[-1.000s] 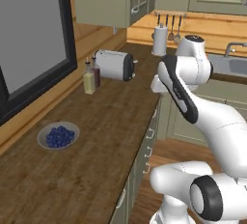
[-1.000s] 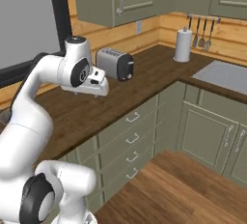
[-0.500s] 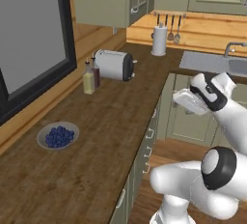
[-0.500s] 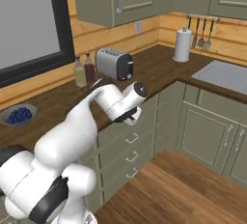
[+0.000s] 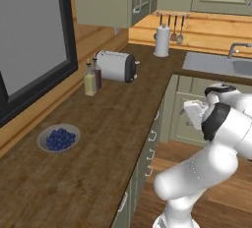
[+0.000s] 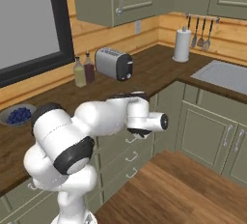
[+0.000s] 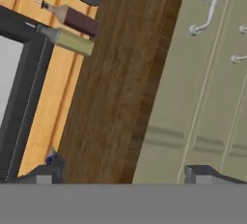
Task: Take a straw from the drawer in front and place it inside the glass cup on the dining counter.
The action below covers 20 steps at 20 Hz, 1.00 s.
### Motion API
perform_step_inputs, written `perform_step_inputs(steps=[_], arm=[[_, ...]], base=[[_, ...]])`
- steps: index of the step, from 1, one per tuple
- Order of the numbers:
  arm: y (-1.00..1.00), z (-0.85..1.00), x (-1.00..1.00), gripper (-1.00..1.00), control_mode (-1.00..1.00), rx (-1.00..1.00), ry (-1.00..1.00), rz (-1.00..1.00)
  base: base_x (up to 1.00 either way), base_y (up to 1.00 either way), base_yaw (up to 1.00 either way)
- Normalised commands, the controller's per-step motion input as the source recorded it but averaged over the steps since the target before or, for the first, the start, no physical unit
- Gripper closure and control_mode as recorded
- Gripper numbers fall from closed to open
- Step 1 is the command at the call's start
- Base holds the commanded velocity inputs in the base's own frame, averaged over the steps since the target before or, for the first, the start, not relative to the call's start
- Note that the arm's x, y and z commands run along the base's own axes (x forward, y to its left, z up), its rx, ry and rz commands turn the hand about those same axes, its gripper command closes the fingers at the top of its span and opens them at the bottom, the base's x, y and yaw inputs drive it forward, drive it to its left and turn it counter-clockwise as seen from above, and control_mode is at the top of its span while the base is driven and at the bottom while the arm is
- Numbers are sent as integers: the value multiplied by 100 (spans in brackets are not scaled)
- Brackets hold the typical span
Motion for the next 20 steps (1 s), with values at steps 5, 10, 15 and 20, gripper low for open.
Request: perform_step_inputs(steps=[5,10,15,20], arm=[[-26,-49,61,-100,-100,22,1,-2],[0,-35,62,-100,-100,8,2,-9],[2,-39,62,-100,-100,4,3,-6],[33,-32,60,-100,-100,0,4,-5]], base=[[0,0,0],[0,0,0],[0,0,0],[0,0,0]])
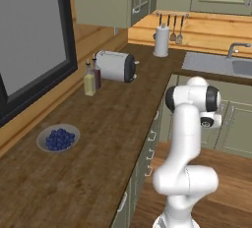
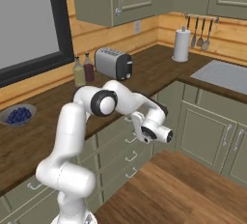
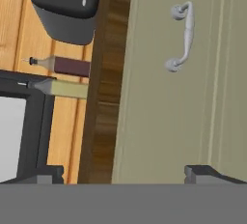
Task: Take a straw from the drawer in front and place it inside the glass cup on the dining counter.
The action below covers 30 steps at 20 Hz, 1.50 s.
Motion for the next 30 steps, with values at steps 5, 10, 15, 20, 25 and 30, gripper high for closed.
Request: perform_step_inputs(steps=[5,10,15,20,25,30], arm=[[47,-9,50,-100,-100,-2,5,-6],[23,-15,47,-100,-100,0,6,-3],[2,-33,35,-100,-100,0,4,0],[-4,-32,32,-100,-100,2,0,0],[-9,-25,34,-100,-100,8,0,0],[-9,-26,39,-100,-100,10,0,0]], base=[[0,0,0],[0,0,0],[0,0,0],[0,0,0],[0,0,0],[0,0,0]])
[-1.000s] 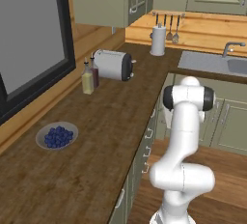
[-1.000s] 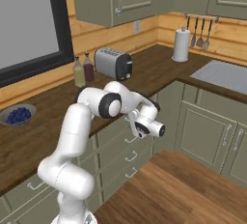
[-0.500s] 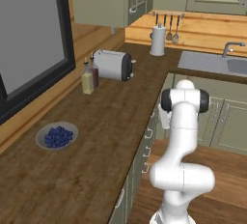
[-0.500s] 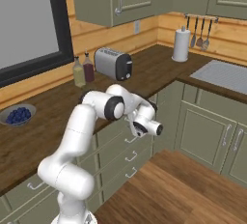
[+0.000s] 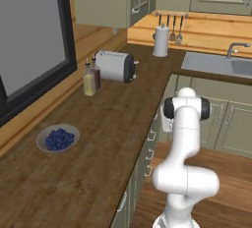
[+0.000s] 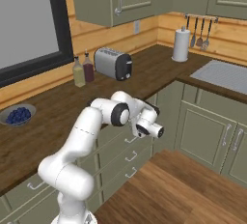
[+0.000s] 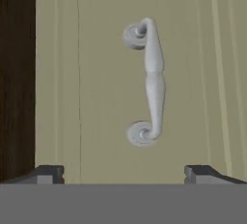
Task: Take a straw from the drawer in front and place it inside the glass cup on the dining counter.
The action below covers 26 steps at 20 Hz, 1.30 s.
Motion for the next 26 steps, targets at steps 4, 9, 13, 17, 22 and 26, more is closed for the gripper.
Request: perform_step_inputs(steps=[4,9,13,17,22,26], arm=[[-8,-27,40,-100,-100,10,0,0],[-6,-24,44,-100,-100,8,0,0],[-4,-31,43,-100,-100,4,0,0],[-4,-28,37,-100,-100,1,0,0],[1,-22,28,100,-100,1,3,0],[6,-13,20,100,-100,0,4,0]], base=[[0,0,0],[0,0,0],[0,0,0],[0,0,0],[0,0,0],[0,0,0]])
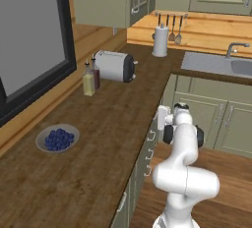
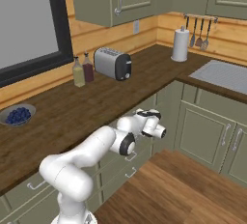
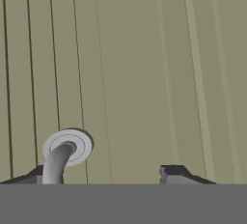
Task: Take a straw from the drawer in front and place it inside the glass cup on the dining counter.
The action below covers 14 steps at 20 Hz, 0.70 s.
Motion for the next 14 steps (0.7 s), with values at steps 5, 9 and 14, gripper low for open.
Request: perform_step_inputs(steps=[5,9,14], arm=[[2,-13,5,100,-100,0,9,0],[0,-41,-22,100,-100,0,1,-2],[-23,-80,-32,100,-100,1,1,-5]], base=[[0,0,0],[0,0,0],[0,0,0]])
